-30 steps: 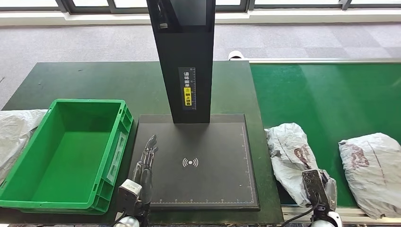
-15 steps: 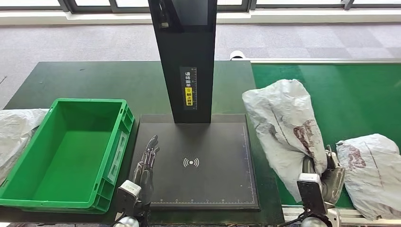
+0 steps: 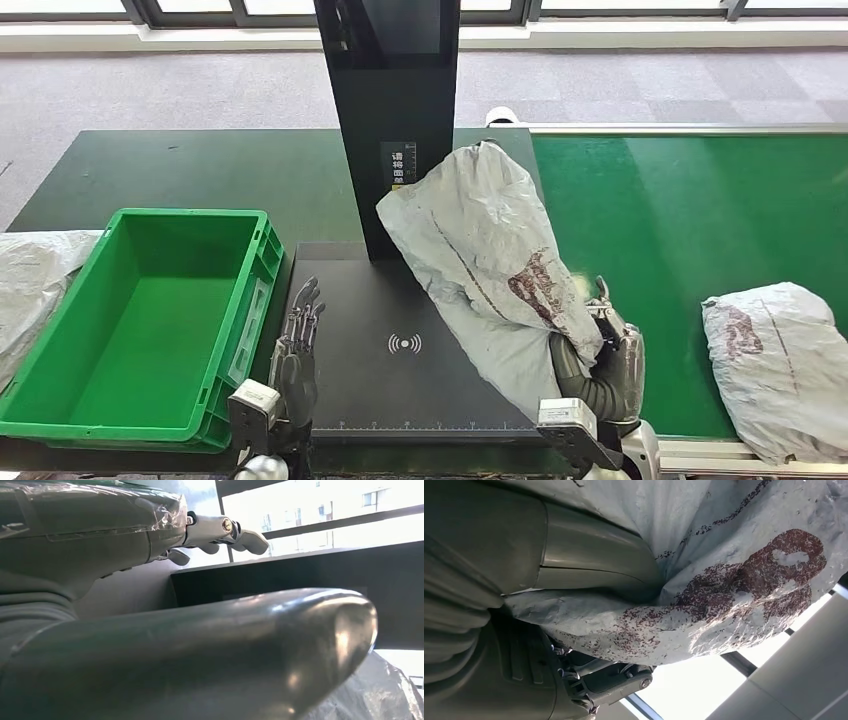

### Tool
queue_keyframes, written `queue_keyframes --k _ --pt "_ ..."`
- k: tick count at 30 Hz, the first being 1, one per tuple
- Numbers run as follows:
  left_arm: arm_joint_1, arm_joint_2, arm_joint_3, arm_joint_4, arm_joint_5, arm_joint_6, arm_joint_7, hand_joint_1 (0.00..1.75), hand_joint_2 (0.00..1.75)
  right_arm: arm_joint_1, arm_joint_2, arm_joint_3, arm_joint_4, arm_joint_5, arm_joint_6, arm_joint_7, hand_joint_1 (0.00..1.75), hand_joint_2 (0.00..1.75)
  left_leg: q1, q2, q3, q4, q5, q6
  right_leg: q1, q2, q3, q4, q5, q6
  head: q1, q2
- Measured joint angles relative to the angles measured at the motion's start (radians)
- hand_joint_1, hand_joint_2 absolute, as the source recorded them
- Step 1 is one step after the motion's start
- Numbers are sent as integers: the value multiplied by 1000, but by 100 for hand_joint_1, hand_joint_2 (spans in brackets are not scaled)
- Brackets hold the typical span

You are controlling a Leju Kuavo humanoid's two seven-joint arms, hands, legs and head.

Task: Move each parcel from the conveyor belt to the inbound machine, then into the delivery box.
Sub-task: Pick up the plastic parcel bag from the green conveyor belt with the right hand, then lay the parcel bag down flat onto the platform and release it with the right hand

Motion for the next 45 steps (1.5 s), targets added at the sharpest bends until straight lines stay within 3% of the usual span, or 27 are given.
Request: queue_keyframes --k 3,6,8,12,19,24,29,37,38,41,42,45 --pt "0 0 0 -1 0 10 0 0 0 0 -4 18 -3 0 23 18 175 175 0 0 0 0 0 0 0 0 0 0 0 0 0 0" --pt "0 0 0 0 0 38 0 0 0 -10 -4 26 17 3 113 61 175 175 0 0 0 0 0 0 0 0 0 0 0 0 0 0" --pt "0 -1 0 0 -1 48 0 0 0 -38 6 26 83 5 145 45 175 175 0 1 0 0 0 0 0 0 0 0 0 0 0 0" --pt "0 -1 0 0 -2 56 0 0 0 -77 33 25 200 5 147 8 175 175 0 -1 0 0 1 0 0 -2 1 0 0 0 0 0" --pt "0 -1 0 0 -1 62 0 0 0 -89 43 26 250 6 155 10 175 175 0 -1 -1 0 1 0 0 -2 0 0 0 0 0 0" --pt "0 -2 0 -2 30 145 0 0 0 -139 73 30 410 58 283 60 175 175 0 0 -1 0 1 -1 0 -1 -1 0 0 0 0 0" --pt "0 -2 -1 -3 39 163 0 0 0 -179 99 32 550 63 283 43 175 175 0 -2 -1 0 2 -1 1 -2 0 0 0 0 0 0" --pt "0 -2 -2 -3 41 165 0 0 0 -205 109 32 623 63 283 42 173 175 0 -2 -1 0 2 -1 0 -2 -1 0 0 0 0 0" --pt "0 -2 -2 -3 42 167 0 0 0 -207 110 32 627 63 286 44 151 175 0 -2 -1 0 2 -1 0 -2 -1 0 0 0 0 0" --pt "0 -2 -2 -3 52 186 0 0 0 -212 111 32 640 66 304 56 22 175 0 -2 -1 0 2 -1 0 -2 -1 0 0 0 0 0" --pt "0 -2 -3 -3 57 195 0 0 0 -214 112 32 646 68 307 55 0 175 0 -2 -1 0 2 -1 0 -2 -1 0 0 0 0 0" --pt "-1 -1 -5 -6 64 224 0 0 0 -214 112 32 657 74 311 38 0 175 0 -2 -1 0 2 -1 1 -2 -1 0 0 0 0 0"
